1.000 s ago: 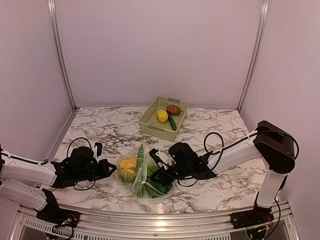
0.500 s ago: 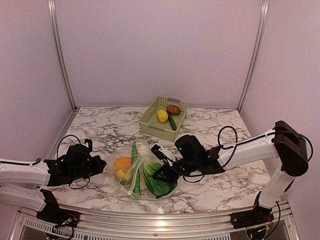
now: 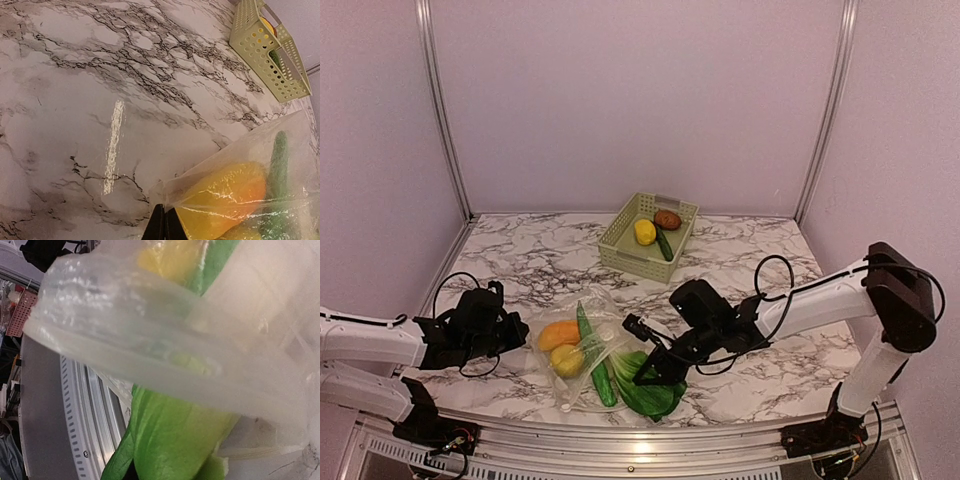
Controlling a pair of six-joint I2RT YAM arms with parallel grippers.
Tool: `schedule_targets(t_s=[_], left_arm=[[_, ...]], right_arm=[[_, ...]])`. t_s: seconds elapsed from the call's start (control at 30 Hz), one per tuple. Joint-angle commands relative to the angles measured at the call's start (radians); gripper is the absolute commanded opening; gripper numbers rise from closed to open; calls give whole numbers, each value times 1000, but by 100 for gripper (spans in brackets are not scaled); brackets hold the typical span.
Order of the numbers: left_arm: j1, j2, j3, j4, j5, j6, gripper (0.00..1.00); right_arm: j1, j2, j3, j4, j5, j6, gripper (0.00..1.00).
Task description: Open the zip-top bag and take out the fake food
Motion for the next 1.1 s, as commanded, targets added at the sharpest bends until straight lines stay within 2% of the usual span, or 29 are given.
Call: schedule_targets(t_s=[0.0,0.13,0.33,0.5,0.67,0.8,0.93,1.07], left_arm=[[4,12,31,7,-12,13,0],[16,-12,43,-62,-85,-29,0],[44,-6,54,-99,-126,-89,0],[61,31,79,-122,-142,-109,0],[78,47,88,-136,-142,-114,0],[88,66,87,-120,-126,-110,0],[90,92,87,-96,-102,-106,0],[90,97,87,-83,-92,-101,0]], right_arm=[[9,10,114,26,-96,33,0],[14,-38,88,-64,-84,6,0],[23,-144,-50,-129,-87,2,0],[91,-190,-117,-158,-91,-12,0],[146,-343,-174,-150,-60,22,0],[142,-472,-141,-172,23,30,0],[60,-491,-35,-227,67,-18,0],[-116,-465,79,-224,80,-60,0]])
